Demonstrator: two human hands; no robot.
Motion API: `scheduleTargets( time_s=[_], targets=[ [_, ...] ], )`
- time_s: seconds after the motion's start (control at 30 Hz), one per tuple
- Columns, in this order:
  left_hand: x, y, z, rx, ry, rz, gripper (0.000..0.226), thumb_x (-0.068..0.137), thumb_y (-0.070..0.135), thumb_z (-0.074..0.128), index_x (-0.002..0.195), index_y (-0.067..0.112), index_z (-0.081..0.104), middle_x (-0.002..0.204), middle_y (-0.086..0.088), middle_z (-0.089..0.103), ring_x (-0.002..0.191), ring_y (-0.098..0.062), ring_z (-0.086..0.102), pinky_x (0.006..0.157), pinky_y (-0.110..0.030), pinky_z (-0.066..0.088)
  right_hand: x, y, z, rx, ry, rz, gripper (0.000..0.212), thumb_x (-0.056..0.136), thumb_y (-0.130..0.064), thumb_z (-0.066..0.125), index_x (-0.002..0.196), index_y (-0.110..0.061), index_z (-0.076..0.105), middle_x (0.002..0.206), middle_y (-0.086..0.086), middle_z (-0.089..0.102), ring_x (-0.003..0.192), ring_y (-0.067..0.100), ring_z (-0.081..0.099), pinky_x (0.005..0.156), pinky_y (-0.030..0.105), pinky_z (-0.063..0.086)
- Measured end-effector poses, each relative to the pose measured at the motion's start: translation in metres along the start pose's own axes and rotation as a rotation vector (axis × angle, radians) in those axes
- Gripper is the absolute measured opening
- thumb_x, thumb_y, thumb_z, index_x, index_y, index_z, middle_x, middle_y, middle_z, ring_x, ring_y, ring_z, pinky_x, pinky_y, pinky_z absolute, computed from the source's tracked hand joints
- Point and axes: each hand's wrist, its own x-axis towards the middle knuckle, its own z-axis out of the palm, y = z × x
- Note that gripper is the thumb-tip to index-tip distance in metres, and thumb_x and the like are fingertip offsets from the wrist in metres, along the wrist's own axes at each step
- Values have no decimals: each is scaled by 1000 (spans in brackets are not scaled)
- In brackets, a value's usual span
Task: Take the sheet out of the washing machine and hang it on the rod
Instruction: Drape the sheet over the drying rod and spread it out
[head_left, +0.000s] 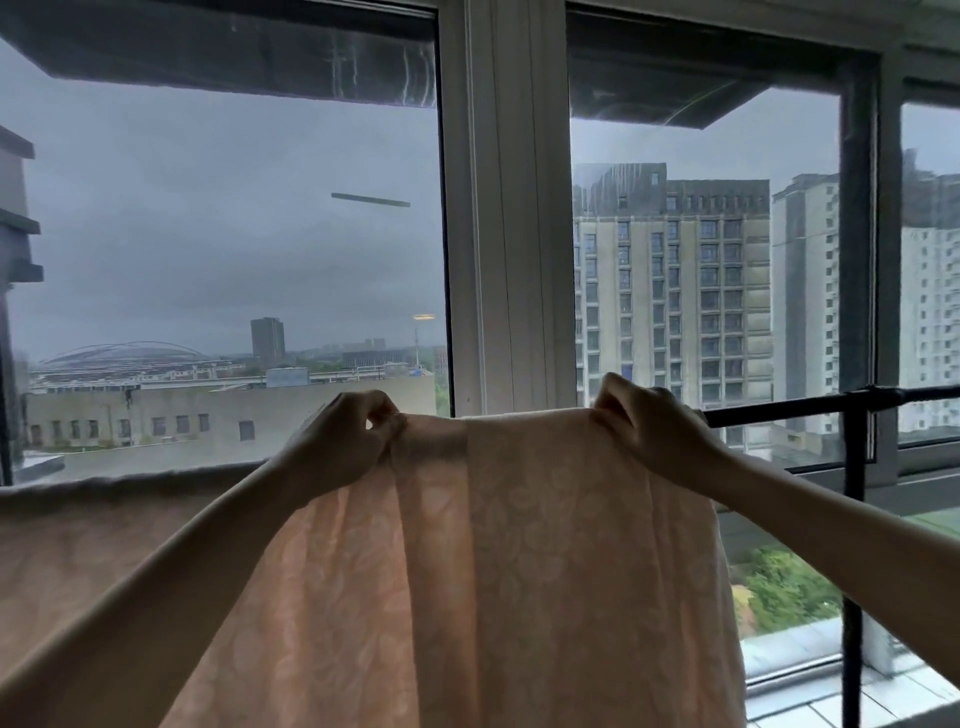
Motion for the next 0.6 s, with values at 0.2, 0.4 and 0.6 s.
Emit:
scheduleTargets(
  time_s=[0.2, 0.4, 0.6],
  targets=[
    [-5, 6, -2, 136, 40, -78, 14, 94, 27, 56, 81, 28, 63, 88, 2, 67, 87, -19, 63, 76, -32, 48, -9, 68, -19, -103, 49, 147, 14, 97, -34, 45, 86, -26, 44, 69, -4, 61, 63, 17, 60, 53, 29, 37],
    [-3, 34, 17, 261, 78, -140, 14, 92, 30, 58, 83, 25, 69, 89, 1, 69, 85, -19, 63, 73, -30, 46, -19, 110, -35, -23, 7, 97, 13, 98, -33, 45, 86, -28, 45, 65, -8, 58, 59, 8, 56, 51, 23, 32],
    [-8, 51, 35, 245, 123, -126, 17, 89, 23, 59, 75, 31, 65, 85, 2, 68, 86, -20, 64, 78, -34, 49, -27, 111, -32, -33, 95, -25, 10, 97, -26, 46, 89, -20, 50, 71, -8, 56, 63, 16, 55, 53, 28, 29]
  ],
)
